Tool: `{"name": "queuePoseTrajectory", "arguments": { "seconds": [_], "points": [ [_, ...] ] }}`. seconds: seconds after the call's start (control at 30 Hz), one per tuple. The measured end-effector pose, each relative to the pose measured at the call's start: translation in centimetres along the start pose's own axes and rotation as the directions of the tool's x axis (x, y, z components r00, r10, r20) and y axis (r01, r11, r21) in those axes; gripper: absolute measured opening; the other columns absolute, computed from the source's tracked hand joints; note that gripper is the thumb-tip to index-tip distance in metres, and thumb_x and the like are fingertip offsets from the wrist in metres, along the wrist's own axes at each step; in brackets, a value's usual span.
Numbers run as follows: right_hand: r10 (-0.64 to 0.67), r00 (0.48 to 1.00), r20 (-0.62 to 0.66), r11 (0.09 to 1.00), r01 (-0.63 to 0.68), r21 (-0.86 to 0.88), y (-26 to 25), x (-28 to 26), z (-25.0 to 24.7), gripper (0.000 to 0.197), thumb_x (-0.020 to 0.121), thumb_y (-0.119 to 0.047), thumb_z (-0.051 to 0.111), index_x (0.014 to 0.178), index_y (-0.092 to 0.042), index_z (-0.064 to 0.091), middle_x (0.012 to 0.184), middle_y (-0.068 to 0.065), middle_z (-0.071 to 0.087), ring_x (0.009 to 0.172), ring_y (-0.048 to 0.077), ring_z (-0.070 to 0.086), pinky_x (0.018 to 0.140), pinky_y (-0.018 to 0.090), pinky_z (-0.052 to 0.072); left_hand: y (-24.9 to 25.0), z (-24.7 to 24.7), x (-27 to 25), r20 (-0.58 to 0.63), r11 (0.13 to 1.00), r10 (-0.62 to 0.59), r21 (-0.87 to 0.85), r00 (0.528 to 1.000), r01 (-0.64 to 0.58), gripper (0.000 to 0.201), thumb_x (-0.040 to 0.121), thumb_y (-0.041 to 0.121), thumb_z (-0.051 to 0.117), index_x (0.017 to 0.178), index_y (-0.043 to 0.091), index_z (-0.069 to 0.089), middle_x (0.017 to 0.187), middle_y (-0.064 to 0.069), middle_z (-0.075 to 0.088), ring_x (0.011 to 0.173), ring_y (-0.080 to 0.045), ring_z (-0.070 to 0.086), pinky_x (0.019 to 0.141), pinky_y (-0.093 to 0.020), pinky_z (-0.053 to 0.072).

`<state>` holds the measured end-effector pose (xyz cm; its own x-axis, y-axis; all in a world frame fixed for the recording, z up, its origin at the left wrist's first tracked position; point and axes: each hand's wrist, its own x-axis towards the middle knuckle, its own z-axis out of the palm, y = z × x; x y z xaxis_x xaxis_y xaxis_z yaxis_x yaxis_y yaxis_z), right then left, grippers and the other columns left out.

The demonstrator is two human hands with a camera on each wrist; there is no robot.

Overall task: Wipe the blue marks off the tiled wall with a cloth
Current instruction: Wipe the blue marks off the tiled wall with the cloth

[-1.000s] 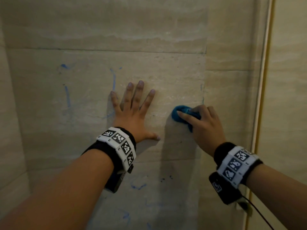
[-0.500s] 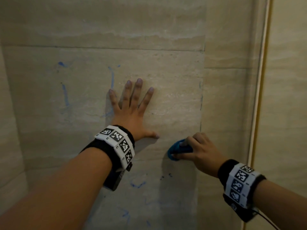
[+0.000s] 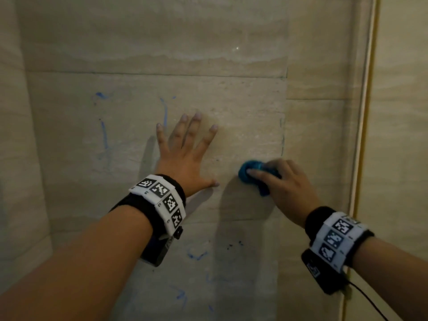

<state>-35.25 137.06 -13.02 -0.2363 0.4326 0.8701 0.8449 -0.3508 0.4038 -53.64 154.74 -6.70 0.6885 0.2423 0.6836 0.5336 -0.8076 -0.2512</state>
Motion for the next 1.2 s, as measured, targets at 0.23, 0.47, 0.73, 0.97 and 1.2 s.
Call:
{"name": "queuePoseTrajectory", "arguments": {
  "seconds": [0.23, 0.47, 0.73, 0.97, 1.2],
  "points": [
    [0.178, 0.974, -0.139, 0.982, -0.168, 0.080, -0.4, 7.5, -0.9, 0.033, 0.091, -0.013, 0.052, 0.123, -0.007, 0.059, 0.104, 0.020, 0.052, 0.080, 0.036, 0.051, 0.066, 0.038, 0.047, -4.4, -0.9, -0.3, 0.009, 0.995, -0.103, -0.003, 0.995, 0.103, 0.130, 0.055, 0.089, 0.052, 0.131, 0.042, -0.042, 0.138, 0.003, -0.053, 0.135, -0.026, -0.040, 0.106, -0.066, -0.016],
    [0.183, 0.982, -0.045, 0.977, -0.177, 0.121, -2.7, 7.8, 1.0, 0.038, 0.090, -0.009, 0.051, 0.127, 0.000, 0.054, 0.117, 0.022, 0.047, 0.090, 0.041, 0.051, 0.073, 0.044, 0.051, -4.8, -0.3, 0.1, 0.060, 0.997, -0.072, -0.021, 0.996, 0.074, 0.136, 0.052, 0.090, 0.053, 0.126, 0.040, -0.049, 0.130, 0.001, -0.061, 0.118, -0.025, -0.057, 0.102, -0.066, -0.022],
    [0.123, 0.986, -0.111, 0.992, -0.121, 0.028, -2.8, 8.5, 1.9, 0.041, 0.089, -0.012, 0.037, 0.124, -0.007, 0.058, 0.115, 0.017, 0.046, 0.088, 0.032, 0.040, 0.073, 0.044, 0.049, -4.9, -0.1, 0.2, 0.045, 0.997, -0.062, -0.039, 0.997, 0.064, 0.135, 0.052, 0.091, 0.051, 0.128, 0.039, -0.048, 0.132, 0.001, -0.060, 0.121, -0.027, -0.055, 0.099, -0.066, -0.026],
    [0.165, 0.976, -0.145, 0.986, -0.160, 0.045, -3.9, 12.1, 0.9, 0.041, 0.088, -0.016, 0.036, 0.118, -0.013, 0.064, 0.108, 0.017, 0.057, 0.082, 0.034, 0.052, 0.069, 0.039, 0.050, -4.9, 0.2, 0.2, 0.024, 0.996, -0.065, -0.062, 0.998, 0.066, 0.136, 0.051, 0.091, 0.052, 0.127, 0.040, -0.048, 0.134, 0.001, -0.058, 0.124, -0.026, -0.053, 0.098, -0.064, -0.028],
    [-0.110, 0.993, 0.053, 0.991, 0.106, 0.080, -5.8, 7.0, 2.6, 0.042, 0.081, -0.012, 0.067, 0.120, -0.014, 0.055, 0.093, 0.015, 0.051, 0.069, 0.031, 0.052, 0.052, 0.036, 0.049, -5.1, 0.4, 0.3, 0.020, 0.997, -0.051, -0.061, 0.998, 0.052, 0.133, 0.056, 0.089, 0.052, 0.126, 0.040, -0.050, 0.133, 0.001, -0.059, 0.125, -0.028, -0.052, 0.100, -0.066, -0.026]
  ]
}}
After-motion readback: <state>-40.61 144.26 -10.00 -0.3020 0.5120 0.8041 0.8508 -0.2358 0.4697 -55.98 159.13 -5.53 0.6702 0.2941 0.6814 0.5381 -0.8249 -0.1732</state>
